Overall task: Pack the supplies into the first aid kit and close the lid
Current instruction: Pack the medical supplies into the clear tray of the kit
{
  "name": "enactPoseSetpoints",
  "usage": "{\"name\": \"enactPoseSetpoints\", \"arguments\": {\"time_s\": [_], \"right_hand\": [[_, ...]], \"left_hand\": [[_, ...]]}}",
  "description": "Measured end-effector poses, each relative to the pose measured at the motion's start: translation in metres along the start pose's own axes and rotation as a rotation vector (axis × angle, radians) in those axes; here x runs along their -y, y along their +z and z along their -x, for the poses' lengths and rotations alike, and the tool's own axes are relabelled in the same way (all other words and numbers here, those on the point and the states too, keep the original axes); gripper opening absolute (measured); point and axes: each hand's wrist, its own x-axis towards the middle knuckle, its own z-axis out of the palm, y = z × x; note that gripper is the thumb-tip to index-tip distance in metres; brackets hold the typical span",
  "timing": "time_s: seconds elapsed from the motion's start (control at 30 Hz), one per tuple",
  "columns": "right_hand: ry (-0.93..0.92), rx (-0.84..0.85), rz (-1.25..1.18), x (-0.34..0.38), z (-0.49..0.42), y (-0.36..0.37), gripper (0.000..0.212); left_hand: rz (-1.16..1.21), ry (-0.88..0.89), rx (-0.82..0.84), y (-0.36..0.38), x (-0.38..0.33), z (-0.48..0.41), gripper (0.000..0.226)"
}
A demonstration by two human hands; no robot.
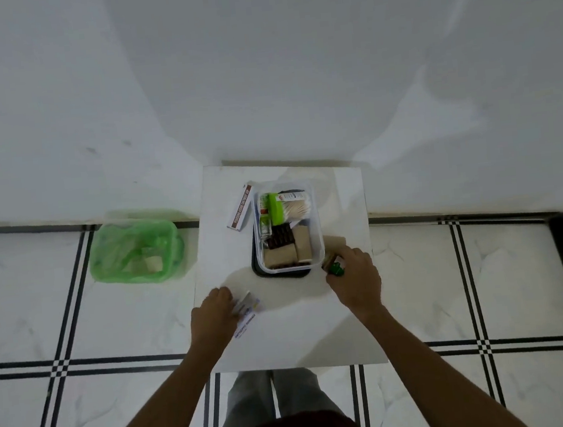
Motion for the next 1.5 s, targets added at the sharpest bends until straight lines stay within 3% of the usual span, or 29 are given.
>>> {"name": "enactPoseSetpoints", "arguments": {"time_s": [0.1, 0.2, 0.3, 0.47, 0.6, 0.7, 0.77, 0.93, 1.1, 1.5], "right_hand": [[-0.031, -0.114, -0.081, 0.01, 0.004, -0.028, 0.043], [-0.173, -0.154, -0.174, 0.029, -0.002, -0.052, 0.045], [-0.322, -0.084, -0.183, 0.057, -0.008, -0.062, 0.047], [-0.503, 0.067, -0.079, 0.085, -0.021, -0.044, 0.049], [-0.499, 0.191, -0.036, 0.087, -0.033, -0.03, 0.044], [-0.486, 0.279, -0.034, 0.089, -0.041, -0.026, 0.042], [-0.499, 0.346, -0.026, 0.091, -0.045, -0.025, 0.04], [-0.516, 0.416, 0.018, 0.094, -0.048, -0.022, 0.037], [-0.48, 0.452, -0.004, 0.09, -0.053, -0.014, 0.02], [-0.499, 0.118, -0.154, 0.061, -0.039, -0.01, 0.009]], "left_hand": [[0.083, 0.017, 0.02, -0.005, -0.004, 0.006, 0.027], [0.25, -0.029, -0.041, -0.013, -0.01, 0.005, 0.027], [0.374, -0.073, -0.114, -0.025, -0.015, 0.001, 0.019], [0.632, -0.071, -0.199, -0.06, -0.026, -0.003, 0.024], [0.783, -0.035, -0.18, -0.089, -0.047, 0.001, 0.037], [0.681, 0.096, -0.213, -0.103, -0.067, 0.005, 0.046], [0.589, 0.151, -0.259, -0.103, -0.08, -0.002, 0.037], [0.701, -0.03, -0.207, -0.097, -0.1, -0.026, 0.034], [0.632, -0.027, -0.217, -0.098, -0.117, -0.037, 0.026], [0.566, -0.135, -0.374, -0.07, -0.12, -0.059, 0.036]]}}
